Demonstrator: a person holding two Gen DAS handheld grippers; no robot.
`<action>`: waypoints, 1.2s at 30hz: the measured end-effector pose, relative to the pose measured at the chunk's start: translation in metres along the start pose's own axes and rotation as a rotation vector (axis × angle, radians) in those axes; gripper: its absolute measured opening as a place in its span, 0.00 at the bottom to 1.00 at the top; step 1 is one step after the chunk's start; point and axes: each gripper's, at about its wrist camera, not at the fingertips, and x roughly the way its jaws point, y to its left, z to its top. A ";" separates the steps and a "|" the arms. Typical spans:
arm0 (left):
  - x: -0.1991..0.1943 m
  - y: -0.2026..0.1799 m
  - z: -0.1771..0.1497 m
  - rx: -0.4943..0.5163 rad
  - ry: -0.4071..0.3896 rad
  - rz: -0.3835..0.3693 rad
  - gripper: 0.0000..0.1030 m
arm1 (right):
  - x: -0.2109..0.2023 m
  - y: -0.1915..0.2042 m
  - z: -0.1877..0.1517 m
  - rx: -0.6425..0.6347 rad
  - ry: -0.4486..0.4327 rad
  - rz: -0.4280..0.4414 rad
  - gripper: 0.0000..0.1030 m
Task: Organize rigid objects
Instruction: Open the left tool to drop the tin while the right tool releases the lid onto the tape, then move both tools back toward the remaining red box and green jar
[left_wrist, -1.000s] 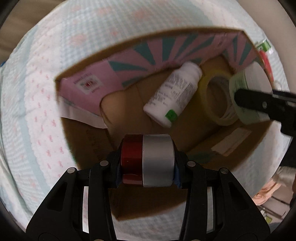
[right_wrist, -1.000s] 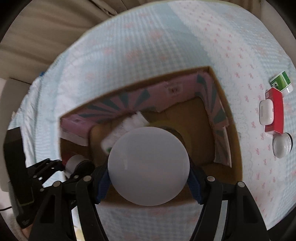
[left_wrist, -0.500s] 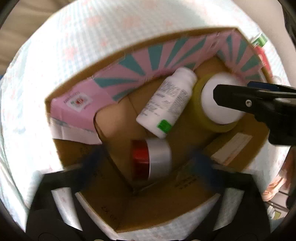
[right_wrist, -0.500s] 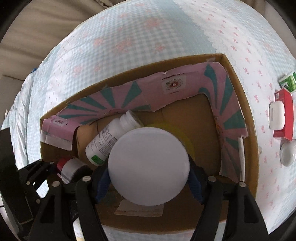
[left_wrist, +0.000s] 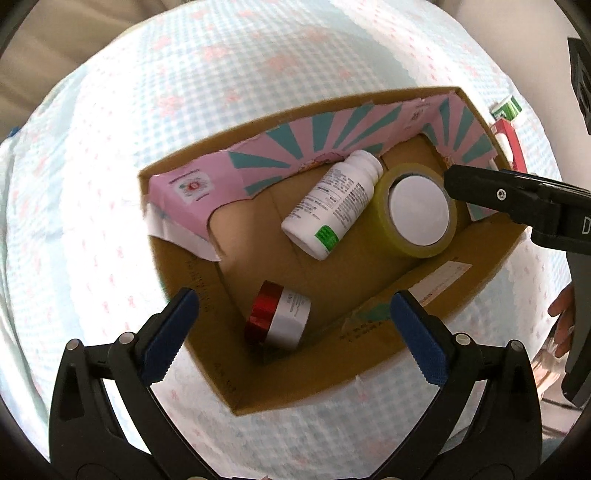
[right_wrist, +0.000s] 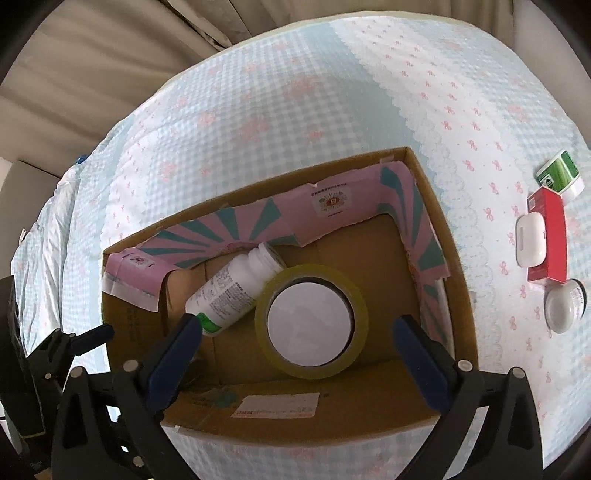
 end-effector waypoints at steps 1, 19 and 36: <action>-0.005 0.001 -0.003 -0.006 -0.008 0.002 1.00 | -0.003 0.001 -0.001 -0.001 -0.005 0.000 1.00; -0.121 -0.004 -0.033 -0.122 -0.186 0.023 1.00 | -0.112 0.031 -0.027 -0.088 -0.129 -0.043 1.00; -0.209 -0.144 -0.015 -0.179 -0.376 0.009 1.00 | -0.256 -0.079 -0.046 -0.058 -0.261 -0.093 1.00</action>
